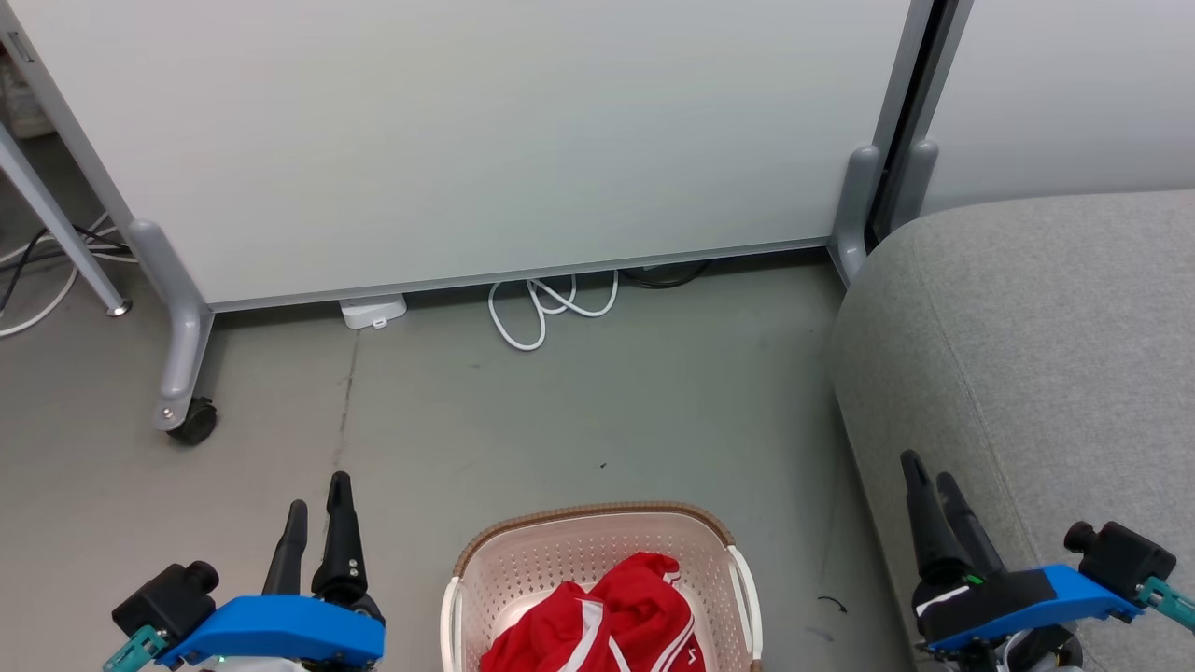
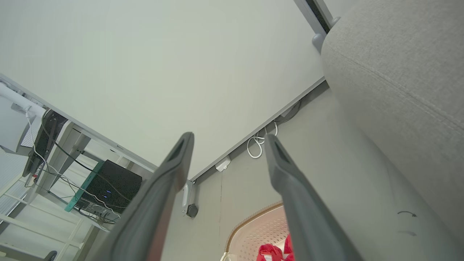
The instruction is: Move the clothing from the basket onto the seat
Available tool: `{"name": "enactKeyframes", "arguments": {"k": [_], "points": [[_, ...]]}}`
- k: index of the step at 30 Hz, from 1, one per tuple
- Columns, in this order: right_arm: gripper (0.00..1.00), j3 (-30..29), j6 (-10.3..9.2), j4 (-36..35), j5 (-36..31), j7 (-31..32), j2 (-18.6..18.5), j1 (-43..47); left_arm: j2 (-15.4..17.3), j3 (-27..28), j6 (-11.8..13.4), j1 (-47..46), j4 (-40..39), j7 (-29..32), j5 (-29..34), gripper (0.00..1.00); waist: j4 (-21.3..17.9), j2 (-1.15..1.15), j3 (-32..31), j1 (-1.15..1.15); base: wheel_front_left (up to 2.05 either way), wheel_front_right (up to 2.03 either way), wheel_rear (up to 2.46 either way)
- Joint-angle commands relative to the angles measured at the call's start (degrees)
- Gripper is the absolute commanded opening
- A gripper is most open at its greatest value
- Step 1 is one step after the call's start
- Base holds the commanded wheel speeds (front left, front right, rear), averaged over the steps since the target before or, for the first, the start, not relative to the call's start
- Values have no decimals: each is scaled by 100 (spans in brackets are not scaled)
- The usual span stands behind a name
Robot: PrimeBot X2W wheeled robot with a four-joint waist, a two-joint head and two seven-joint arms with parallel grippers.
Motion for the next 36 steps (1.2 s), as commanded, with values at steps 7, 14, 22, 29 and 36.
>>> {"name": "enactKeyframes", "arguments": {"k": [7,14,22,29,36], "points": [[100,61,15,-89,-628,-124,-45,-156,45,-108,27,-152,-59,-164,637,100,6,0,1,0,0,0,0],[100,88,14,-96,-1110,-180,-49,-163,58,-227,29,-188,-30,-275,1162,100,7,0,7,0,0,0,0],[100,112,15,-94,-1612,-246,-52,-155,85,-345,34,-214,18,-397,1714,100,3,0,6,0,0,0,0],[100,132,17,-83,-2031,-286,-55,-155,103,-466,67,-224,-2,-498,2195,100,13,0,16,0,0,0,0],[100,121,17,17,-2473,-293,-59,-165,112,-552,83,-221,50,-587,2580,100,18,0,-10,0,0,0,0]]}}
